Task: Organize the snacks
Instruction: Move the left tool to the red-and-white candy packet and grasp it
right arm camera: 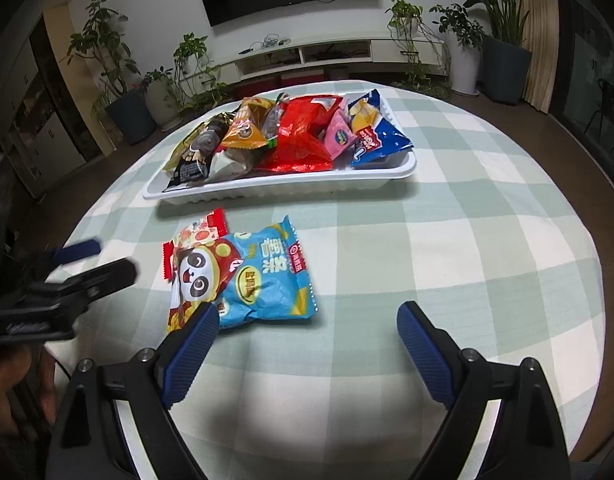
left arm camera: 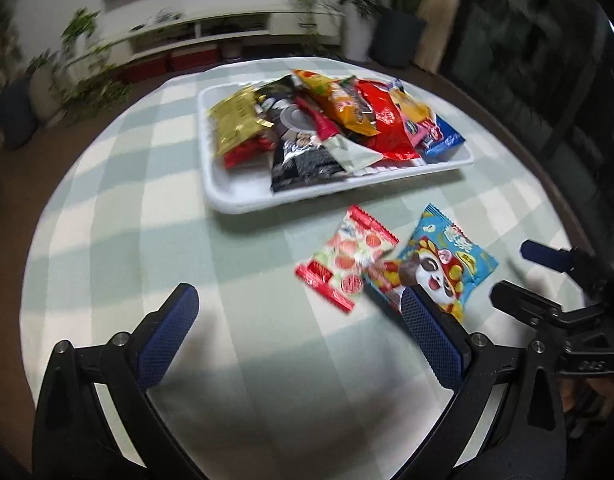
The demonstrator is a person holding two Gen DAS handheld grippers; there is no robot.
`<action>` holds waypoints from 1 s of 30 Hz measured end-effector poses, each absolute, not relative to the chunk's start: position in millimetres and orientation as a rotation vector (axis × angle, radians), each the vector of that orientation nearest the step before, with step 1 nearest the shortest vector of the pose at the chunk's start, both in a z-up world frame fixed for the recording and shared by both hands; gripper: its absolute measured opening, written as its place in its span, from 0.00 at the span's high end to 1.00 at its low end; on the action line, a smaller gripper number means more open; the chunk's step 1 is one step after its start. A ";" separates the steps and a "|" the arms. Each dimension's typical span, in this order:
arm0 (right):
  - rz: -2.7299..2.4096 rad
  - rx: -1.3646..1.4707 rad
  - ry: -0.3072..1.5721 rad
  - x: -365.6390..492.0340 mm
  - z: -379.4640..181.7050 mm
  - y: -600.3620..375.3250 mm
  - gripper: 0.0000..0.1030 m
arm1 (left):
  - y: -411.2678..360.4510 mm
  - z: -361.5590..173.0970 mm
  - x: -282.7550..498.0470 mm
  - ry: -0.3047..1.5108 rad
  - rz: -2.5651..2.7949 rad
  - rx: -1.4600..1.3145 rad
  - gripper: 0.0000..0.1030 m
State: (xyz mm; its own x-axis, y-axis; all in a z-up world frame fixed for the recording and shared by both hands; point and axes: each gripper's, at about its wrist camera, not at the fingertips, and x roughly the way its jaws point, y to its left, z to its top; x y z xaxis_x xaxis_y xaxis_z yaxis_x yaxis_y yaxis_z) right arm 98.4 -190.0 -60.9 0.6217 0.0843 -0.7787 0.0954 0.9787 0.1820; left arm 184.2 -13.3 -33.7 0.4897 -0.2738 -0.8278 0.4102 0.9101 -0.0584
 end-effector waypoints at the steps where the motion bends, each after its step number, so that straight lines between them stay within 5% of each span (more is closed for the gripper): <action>1: -0.005 0.217 0.898 97.8 -61.0 -191.5 0.10 | -16.3 -33.4 190.2 0.973 -0.413 0.188 0.00; 7: -0.002 0.249 0.905 99.7 -67.8 -200.7 0.10 | -29.5 -40.1 207.9 0.961 -0.462 0.375 0.03; 13: 0.009 0.263 0.907 100.1 -71.4 -201.6 0.10 | -36.7 -60.8 211.4 1.005 -0.500 0.459 0.23; 30: 0.004 0.286 0.876 94.3 -65.5 -208.9 0.10 | -62.9 -72.5 227.6 1.085 -0.466 0.312 0.23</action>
